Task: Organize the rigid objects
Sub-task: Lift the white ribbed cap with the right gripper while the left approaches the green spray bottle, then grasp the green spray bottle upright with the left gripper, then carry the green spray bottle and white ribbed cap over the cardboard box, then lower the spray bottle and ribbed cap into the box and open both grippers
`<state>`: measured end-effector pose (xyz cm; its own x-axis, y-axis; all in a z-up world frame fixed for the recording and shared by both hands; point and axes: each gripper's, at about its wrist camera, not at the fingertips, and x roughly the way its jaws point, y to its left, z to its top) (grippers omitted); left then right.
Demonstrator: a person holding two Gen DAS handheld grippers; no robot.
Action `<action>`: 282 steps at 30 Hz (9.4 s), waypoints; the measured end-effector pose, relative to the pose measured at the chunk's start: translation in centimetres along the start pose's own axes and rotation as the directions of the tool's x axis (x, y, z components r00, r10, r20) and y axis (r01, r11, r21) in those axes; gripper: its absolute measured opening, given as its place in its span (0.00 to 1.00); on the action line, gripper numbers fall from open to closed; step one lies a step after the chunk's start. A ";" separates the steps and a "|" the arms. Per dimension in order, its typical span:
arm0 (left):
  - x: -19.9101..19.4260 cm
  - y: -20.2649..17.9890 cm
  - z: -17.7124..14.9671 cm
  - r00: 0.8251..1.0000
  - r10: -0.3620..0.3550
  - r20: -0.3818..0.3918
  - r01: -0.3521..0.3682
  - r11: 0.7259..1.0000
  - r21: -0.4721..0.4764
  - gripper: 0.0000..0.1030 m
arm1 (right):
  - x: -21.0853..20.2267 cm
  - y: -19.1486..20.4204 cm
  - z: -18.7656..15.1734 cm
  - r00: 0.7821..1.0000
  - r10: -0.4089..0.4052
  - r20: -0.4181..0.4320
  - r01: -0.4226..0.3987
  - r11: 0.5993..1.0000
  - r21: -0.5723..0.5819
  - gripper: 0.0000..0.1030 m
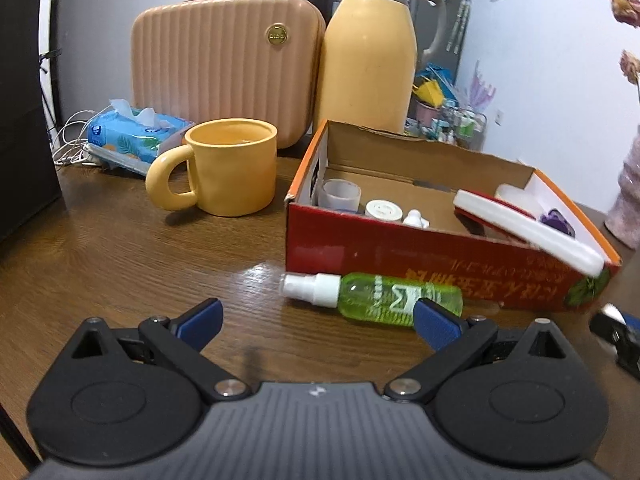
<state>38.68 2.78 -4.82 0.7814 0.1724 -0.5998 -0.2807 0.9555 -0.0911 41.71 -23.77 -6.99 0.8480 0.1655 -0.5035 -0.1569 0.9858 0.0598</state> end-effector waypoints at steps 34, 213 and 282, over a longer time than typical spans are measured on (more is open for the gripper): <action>3.8 -4.2 1.3 0.993 0.116 -0.034 -0.119 0.990 -0.082 1.00 | -0.6 -2.6 -0.4 1.000 -0.029 0.004 0.028 0.998 0.054 0.38; -5.2 -2.0 4.9 0.972 -0.178 0.153 0.178 0.984 0.011 0.31 | -3.6 2.4 4.4 0.956 0.136 0.259 -0.141 0.990 0.001 0.38; 5.7 -6.8 9.8 0.967 -0.069 0.245 0.039 0.991 0.126 1.00 | 7.4 1.8 8.5 0.982 0.065 0.179 -0.069 0.997 0.018 1.00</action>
<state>50.47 -0.37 0.21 0.9115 0.1596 -0.3791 -0.1780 0.9839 -0.0136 52.04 -20.53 -3.30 0.9129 0.2318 -0.3361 -0.2064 0.9723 0.1098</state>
